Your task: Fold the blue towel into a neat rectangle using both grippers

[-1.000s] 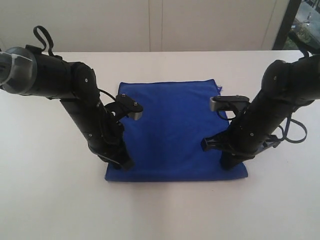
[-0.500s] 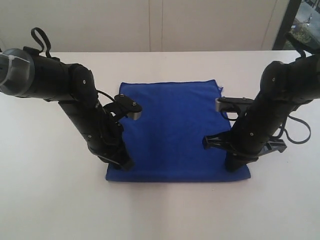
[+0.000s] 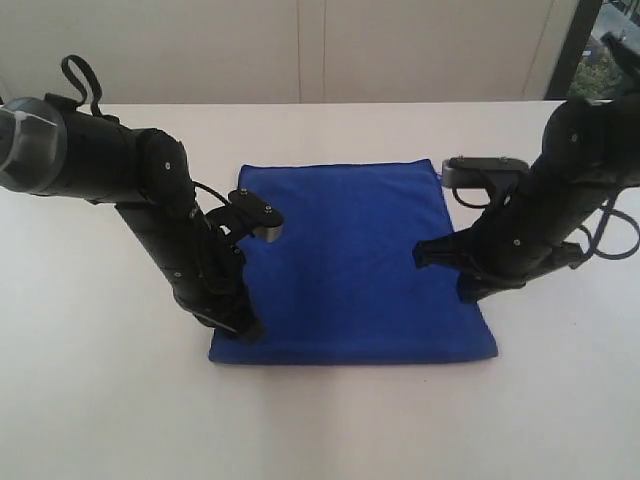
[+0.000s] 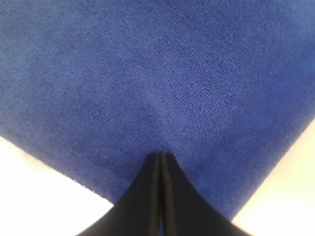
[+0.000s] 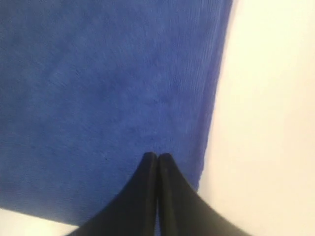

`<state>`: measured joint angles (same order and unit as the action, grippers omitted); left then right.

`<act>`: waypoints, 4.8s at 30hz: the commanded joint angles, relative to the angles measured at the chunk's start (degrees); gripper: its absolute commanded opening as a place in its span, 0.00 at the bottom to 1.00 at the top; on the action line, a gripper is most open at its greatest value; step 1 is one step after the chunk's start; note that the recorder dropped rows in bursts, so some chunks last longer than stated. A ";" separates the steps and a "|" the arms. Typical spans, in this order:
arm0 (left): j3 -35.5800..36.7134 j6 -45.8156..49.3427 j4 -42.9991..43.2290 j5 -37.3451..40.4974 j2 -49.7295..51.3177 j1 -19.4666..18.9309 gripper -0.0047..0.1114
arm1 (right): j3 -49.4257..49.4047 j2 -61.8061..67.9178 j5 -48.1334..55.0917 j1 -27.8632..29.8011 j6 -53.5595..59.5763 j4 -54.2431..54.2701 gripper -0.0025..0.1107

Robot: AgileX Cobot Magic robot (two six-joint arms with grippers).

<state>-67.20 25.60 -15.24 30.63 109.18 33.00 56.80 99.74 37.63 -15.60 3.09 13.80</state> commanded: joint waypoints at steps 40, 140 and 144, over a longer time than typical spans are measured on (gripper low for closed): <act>2.58 41.15 -6.18 9.22 0.16 0.33 0.36 | -8.26 1.20 0.85 -3.34 64.17 -0.53 0.37; -13.54 -8.83 8.44 -5.53 0.06 -12.29 0.04 | 15.80 4.80 -5.53 1.14 4.77 -9.58 0.02; -14.40 -9.32 -1.25 -2.05 -1.82 -12.29 0.04 | 18.64 4.49 1.32 1.30 2.01 -9.04 0.02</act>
<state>-80.63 17.62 -9.89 25.40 108.98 20.69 73.70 104.92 35.06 -14.75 7.34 4.23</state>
